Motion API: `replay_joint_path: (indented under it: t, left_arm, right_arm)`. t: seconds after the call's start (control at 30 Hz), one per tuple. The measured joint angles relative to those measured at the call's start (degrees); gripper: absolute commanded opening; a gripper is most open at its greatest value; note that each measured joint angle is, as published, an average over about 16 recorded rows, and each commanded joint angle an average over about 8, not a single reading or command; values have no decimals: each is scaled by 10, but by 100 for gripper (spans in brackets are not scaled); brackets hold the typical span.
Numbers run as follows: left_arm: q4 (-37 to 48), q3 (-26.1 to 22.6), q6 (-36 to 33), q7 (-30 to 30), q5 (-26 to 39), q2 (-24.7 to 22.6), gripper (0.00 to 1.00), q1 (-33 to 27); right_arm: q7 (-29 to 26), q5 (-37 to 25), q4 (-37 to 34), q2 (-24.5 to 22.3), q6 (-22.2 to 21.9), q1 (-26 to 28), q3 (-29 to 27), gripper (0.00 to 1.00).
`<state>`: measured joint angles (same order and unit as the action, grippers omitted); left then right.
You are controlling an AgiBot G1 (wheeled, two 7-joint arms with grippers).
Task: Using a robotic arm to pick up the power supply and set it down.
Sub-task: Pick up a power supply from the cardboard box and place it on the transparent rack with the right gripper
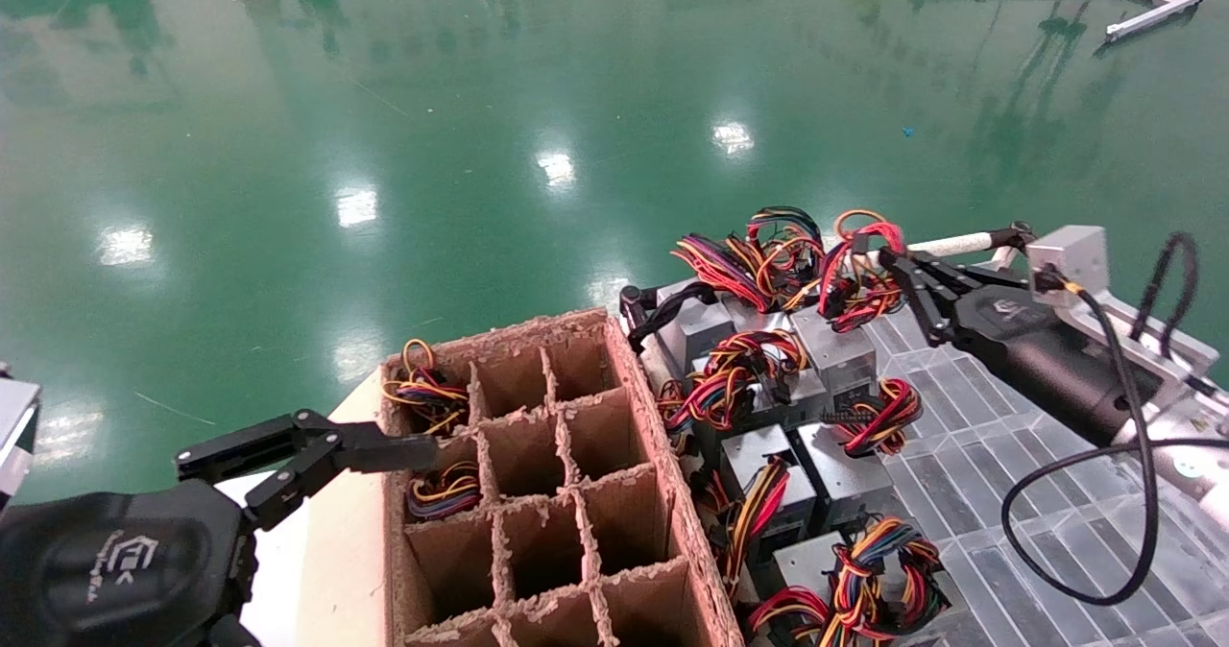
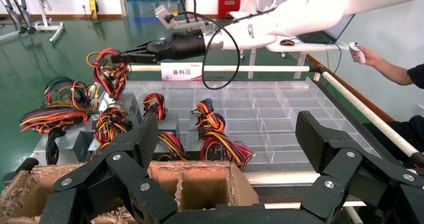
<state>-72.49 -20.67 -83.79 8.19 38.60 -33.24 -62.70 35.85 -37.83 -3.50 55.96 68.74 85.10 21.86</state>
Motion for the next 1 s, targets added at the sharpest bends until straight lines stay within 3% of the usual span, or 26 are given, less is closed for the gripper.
replay_joint_path:
  t: [0.47, 1.0]
  left_arm:
    - [0, 0, 0, 0, 0, 0, 100, 0]
    - [0, 0, 0, 0, 0, 0, 100, 0]
  right_arm:
    - [54, 116, 14, 42, 3, -69, -81, 0]
    - [72, 140, 23, 58, -1, -102, -97, 0]
